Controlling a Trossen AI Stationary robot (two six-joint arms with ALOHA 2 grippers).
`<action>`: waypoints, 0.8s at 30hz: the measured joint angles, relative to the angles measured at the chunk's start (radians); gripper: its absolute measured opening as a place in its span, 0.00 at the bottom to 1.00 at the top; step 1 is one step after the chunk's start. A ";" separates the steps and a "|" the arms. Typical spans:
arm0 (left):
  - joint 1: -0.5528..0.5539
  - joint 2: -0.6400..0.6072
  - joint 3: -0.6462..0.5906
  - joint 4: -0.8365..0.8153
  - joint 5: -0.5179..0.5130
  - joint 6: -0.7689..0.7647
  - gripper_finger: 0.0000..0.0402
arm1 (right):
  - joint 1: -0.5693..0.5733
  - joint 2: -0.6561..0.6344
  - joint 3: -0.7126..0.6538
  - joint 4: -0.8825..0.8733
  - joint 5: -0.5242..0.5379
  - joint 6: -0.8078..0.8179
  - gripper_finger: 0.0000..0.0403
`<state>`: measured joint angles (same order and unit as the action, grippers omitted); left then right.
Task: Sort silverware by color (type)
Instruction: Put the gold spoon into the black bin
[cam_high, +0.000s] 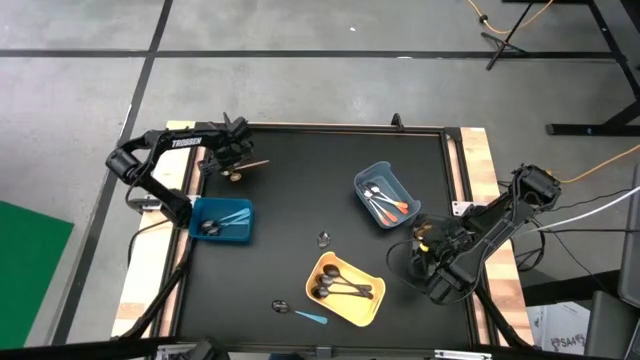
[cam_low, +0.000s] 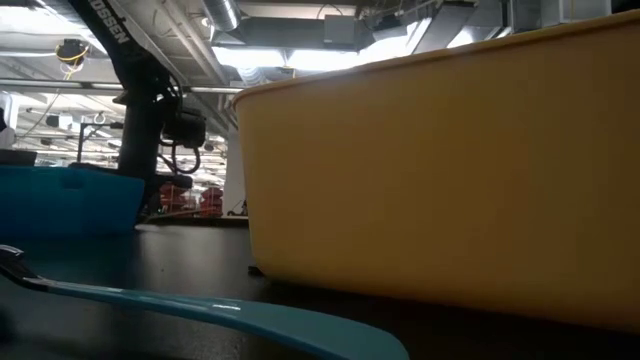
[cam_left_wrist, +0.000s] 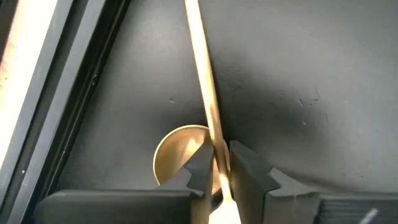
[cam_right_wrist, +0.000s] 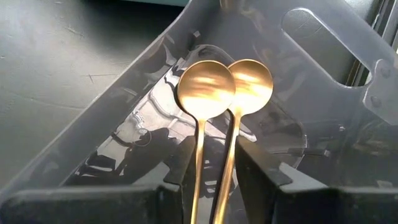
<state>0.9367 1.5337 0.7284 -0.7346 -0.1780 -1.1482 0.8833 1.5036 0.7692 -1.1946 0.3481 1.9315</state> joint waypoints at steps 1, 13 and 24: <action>0.000 0.000 0.000 0.001 0.000 0.010 0.09 | 0.000 0.000 0.000 0.000 0.000 0.000 0.25; -0.048 0.005 0.028 -0.005 -0.030 0.060 0.02 | 0.000 0.000 0.000 -0.001 0.000 0.000 0.25; -0.122 0.005 0.177 0.025 -0.020 0.171 0.02 | 0.000 0.000 0.026 -0.038 -0.067 0.000 0.25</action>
<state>0.8143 1.5387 0.9053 -0.7097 -0.1982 -0.9776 0.8833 1.5032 0.7948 -1.2322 0.2806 1.9320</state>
